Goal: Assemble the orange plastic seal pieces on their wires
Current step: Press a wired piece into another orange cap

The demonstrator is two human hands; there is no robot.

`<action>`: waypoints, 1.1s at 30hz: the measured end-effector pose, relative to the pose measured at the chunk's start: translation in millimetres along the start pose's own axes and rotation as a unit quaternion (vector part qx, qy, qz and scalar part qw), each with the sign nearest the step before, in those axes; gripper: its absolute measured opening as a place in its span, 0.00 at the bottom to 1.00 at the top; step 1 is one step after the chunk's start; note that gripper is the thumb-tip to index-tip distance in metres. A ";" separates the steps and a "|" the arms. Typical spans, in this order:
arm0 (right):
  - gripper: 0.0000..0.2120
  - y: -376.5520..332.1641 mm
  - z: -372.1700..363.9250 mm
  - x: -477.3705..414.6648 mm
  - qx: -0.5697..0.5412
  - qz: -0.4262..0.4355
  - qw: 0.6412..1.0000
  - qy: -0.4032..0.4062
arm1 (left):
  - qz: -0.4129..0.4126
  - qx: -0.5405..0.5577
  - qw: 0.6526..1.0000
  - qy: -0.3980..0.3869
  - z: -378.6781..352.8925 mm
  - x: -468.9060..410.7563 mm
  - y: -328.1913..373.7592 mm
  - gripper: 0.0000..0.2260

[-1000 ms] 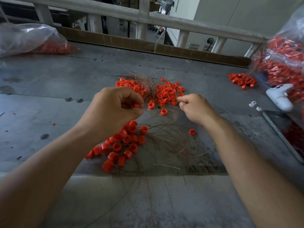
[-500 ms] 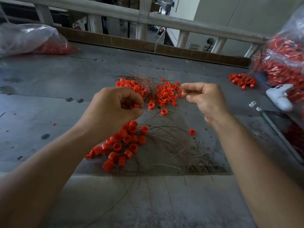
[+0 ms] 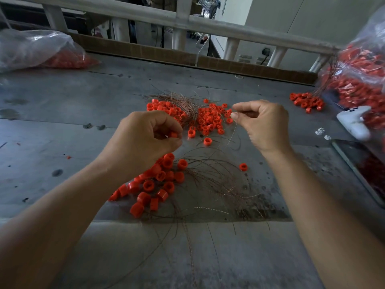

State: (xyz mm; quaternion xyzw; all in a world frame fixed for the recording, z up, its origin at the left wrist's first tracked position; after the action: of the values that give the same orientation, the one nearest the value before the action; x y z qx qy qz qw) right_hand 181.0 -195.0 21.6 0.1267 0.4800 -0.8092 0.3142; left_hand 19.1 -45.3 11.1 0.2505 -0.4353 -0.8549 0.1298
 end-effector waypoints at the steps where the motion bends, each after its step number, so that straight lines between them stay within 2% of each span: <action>1: 0.08 -0.9 1.9 -0.2 0.019 0.011 1.000 0.013 | 0.000 -0.001 1.000 0.000 0.2 0.0 0.1 0.10; 9: 0.06 -7.6 8.5 1.0 0.123 0.044 0.991 0.035 | 0.011 -0.009 1.000 0.007 0.8 1.3 3.5 0.12; 13: 0.07 -5.4 12.1 -1.2 0.156 0.030 0.987 0.038 | 0.014 0.004 1.000 0.012 2.8 1.0 3.7 0.13; 18: 0.07 -3.7 12.3 -0.8 0.095 -0.013 0.995 0.018 | 0.010 0.004 1.000 0.020 3.1 1.2 2.2 0.12; 22: 0.07 -11.1 6.5 3.7 0.070 0.003 0.997 -0.015 | 0.002 0.025 0.998 0.053 6.5 -0.3 3.2 0.13; 27: 0.07 -22.3 -0.4 11.6 0.033 0.025 0.996 -0.078 | -0.061 -0.107 0.987 0.099 13.0 1.2 8.3 0.09; 33: 0.10 -32.3 0.5 14.4 -0.026 0.036 0.990 -0.135 | -0.067 -0.183 0.978 0.074 14.4 -3.2 3.8 0.10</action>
State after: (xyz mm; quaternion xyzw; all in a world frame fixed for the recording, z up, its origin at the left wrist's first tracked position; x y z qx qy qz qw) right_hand 149.6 -189.9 37.1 0.0254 0.4493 -0.7945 0.4077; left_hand 14.1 -36.4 22.4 0.3138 -0.2431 -0.9059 0.1478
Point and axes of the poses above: each hand's wrist, its own x-axis away from the middle knuckle, its own z-axis out of the back of the hand, y = z × x, the point moved 3 cm from there along -x, towards the middle knuckle, and after that the axes turned 1 degree about z, right-handed, at the moved point
